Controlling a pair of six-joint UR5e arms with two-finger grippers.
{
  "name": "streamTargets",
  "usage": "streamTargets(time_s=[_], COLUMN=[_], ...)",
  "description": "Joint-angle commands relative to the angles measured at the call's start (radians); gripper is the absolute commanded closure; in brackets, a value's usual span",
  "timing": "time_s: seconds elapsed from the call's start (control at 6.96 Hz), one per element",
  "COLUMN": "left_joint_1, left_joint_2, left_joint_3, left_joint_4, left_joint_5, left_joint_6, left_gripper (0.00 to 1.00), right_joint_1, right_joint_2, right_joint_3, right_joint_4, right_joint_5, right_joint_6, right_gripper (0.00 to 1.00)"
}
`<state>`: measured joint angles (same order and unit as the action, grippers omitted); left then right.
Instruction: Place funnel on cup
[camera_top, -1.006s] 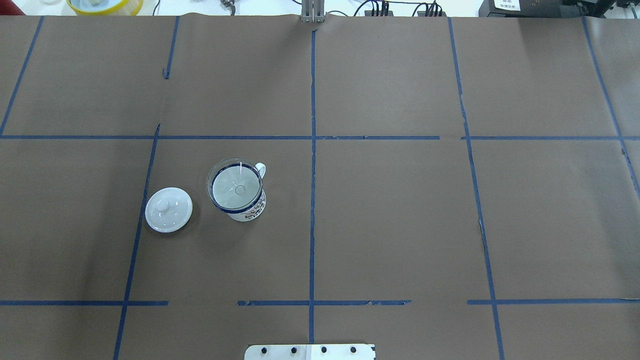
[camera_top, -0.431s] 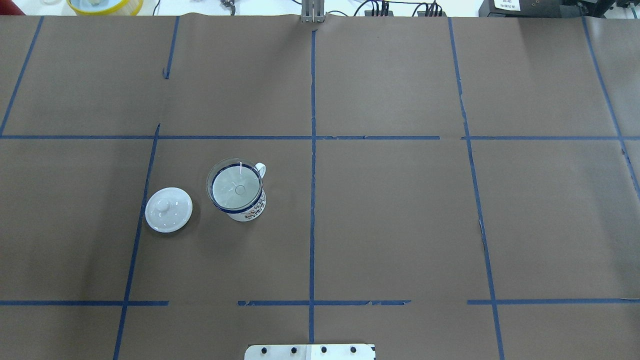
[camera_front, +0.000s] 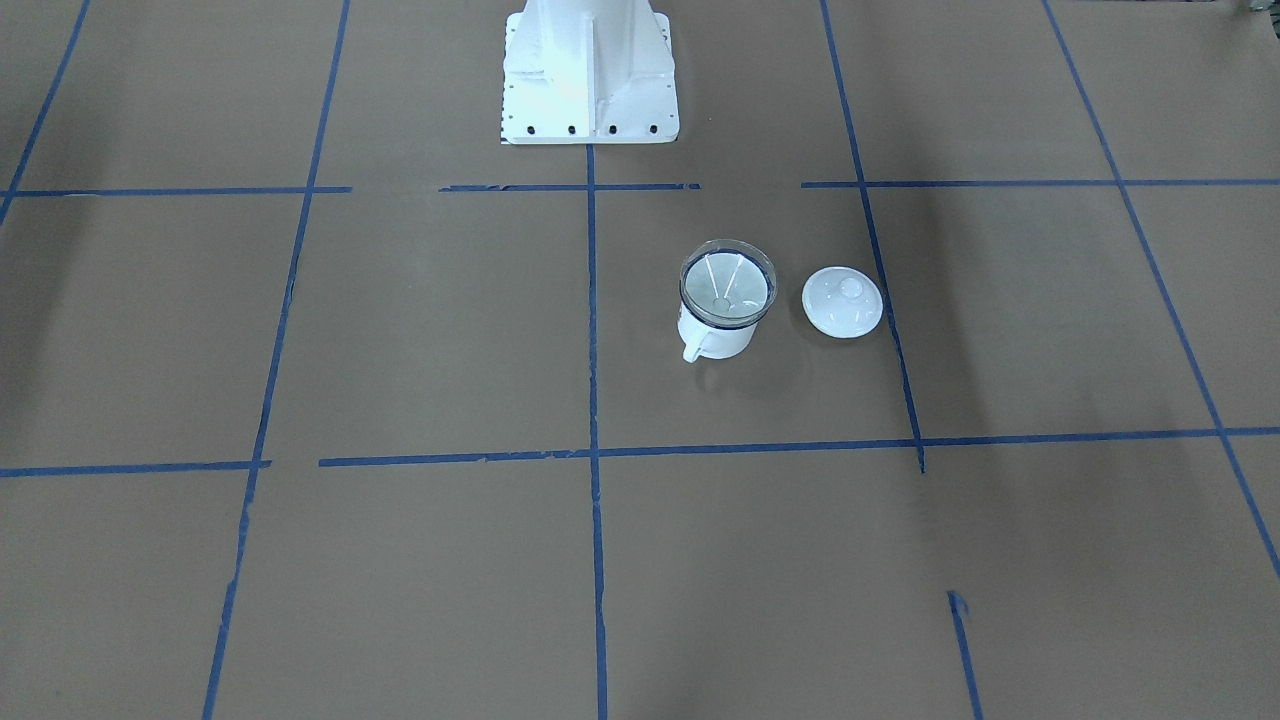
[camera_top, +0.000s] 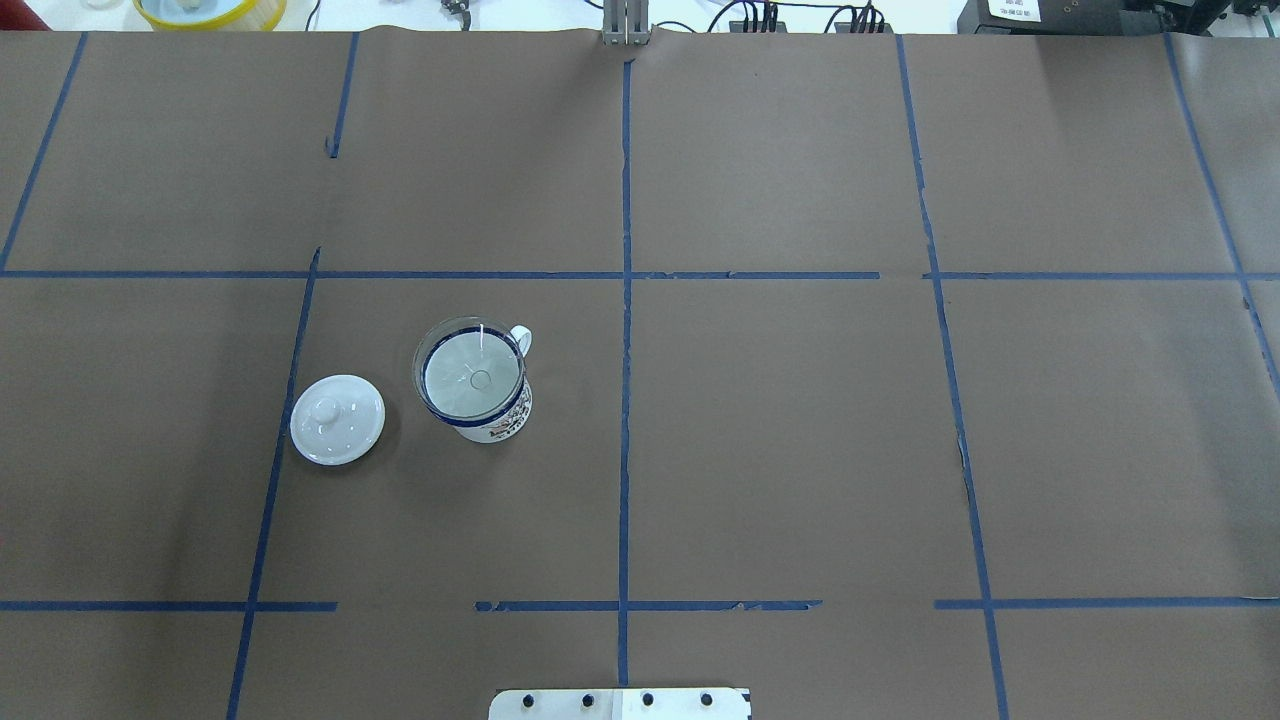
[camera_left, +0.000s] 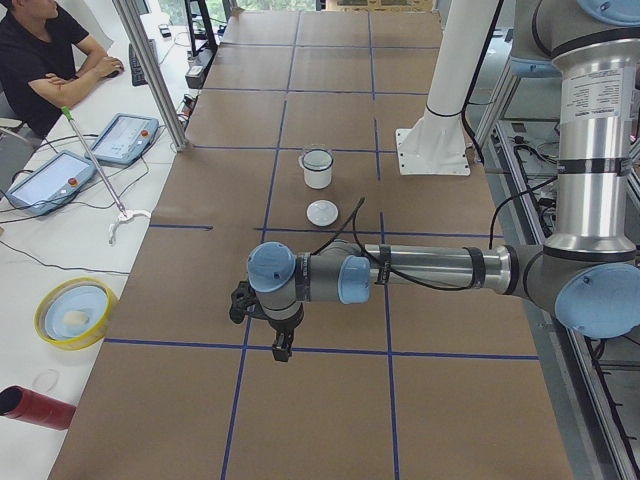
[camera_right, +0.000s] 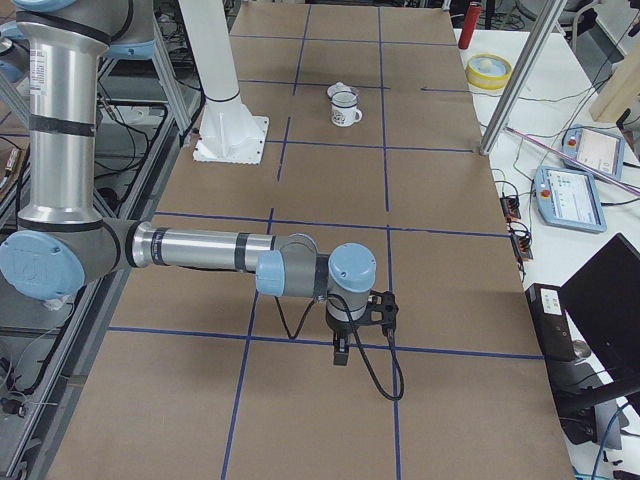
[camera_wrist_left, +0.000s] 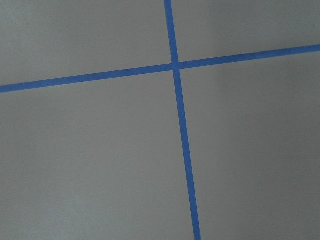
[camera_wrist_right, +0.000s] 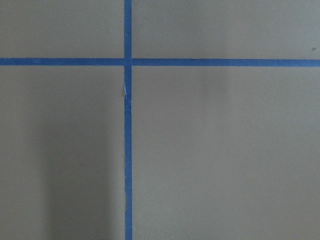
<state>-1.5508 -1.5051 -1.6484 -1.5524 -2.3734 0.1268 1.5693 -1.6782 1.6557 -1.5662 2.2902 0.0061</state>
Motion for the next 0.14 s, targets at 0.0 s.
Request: streamTargets(time_s=[0.0], left_joint_1=[0.000], left_joint_2=[0.000], left_joint_3=[-0.001], left_joint_4=[0.000], left_joint_5=[-0.001], left_joint_6=[0.002], left_gripper=[0.00], right_joint_1=[0.000], right_joint_2=[0.000], right_joint_3=[0.001], right_joint_4=[0.000], right_joint_5=[0.000], right_joint_6=[0.000], right_gripper=[0.00])
